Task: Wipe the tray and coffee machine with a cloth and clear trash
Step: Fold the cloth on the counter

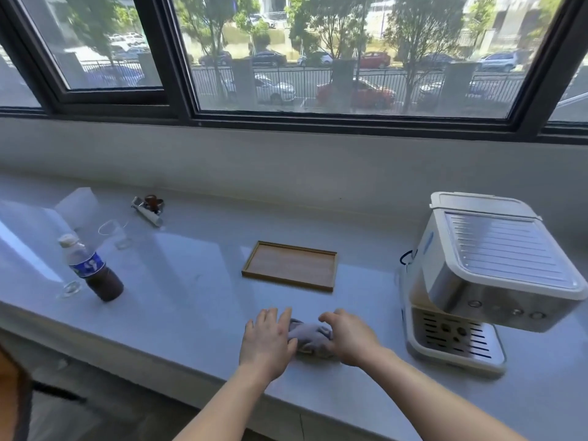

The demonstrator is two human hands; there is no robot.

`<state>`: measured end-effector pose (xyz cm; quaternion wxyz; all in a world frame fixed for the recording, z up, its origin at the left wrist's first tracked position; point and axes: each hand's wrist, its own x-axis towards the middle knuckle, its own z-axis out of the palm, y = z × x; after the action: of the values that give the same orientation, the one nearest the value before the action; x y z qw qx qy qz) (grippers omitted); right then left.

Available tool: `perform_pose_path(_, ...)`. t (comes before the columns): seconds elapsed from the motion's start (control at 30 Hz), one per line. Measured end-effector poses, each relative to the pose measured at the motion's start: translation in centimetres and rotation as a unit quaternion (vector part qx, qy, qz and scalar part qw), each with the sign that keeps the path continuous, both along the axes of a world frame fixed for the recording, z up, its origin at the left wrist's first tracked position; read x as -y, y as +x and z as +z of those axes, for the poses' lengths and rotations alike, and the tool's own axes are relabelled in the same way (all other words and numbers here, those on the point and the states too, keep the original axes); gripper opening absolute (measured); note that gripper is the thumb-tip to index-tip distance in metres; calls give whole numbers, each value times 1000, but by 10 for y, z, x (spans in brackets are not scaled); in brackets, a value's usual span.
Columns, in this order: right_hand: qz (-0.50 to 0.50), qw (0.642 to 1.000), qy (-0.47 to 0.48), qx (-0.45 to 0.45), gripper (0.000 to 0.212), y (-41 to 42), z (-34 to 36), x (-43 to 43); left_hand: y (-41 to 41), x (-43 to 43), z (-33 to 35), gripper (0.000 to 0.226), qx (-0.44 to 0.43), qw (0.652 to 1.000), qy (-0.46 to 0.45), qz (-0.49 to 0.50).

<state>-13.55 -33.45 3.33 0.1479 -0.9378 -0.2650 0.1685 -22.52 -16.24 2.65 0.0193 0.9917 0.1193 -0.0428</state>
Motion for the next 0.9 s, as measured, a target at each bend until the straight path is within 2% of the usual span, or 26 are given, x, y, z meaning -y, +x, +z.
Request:
perform_pose_path(0.27,-46,996,-49,-54,71,17,-26,-23,48,-38,-31,58,-77,989,-73,-100)
perform_pose_path(0.4,-83,993,-61,-59,50,12,-35,-36,64,-52,-44,58,-111,974,-114,-164)
perform_pose_path(0.6,-120,987,-75,-70,54,6,-40,-44,73,-52,-56,37,-107,959,-112,-235)
perform_pose_path(0.73,-97,993,-60,-27,34,5,-46,-44,81,-50,-62,42,-91,960,-134,-231)
perform_pose_path(0.9,-75,997,-28,-6,24,14,-49,-46,83,-50,-61,25,-79,962,-166,-202)
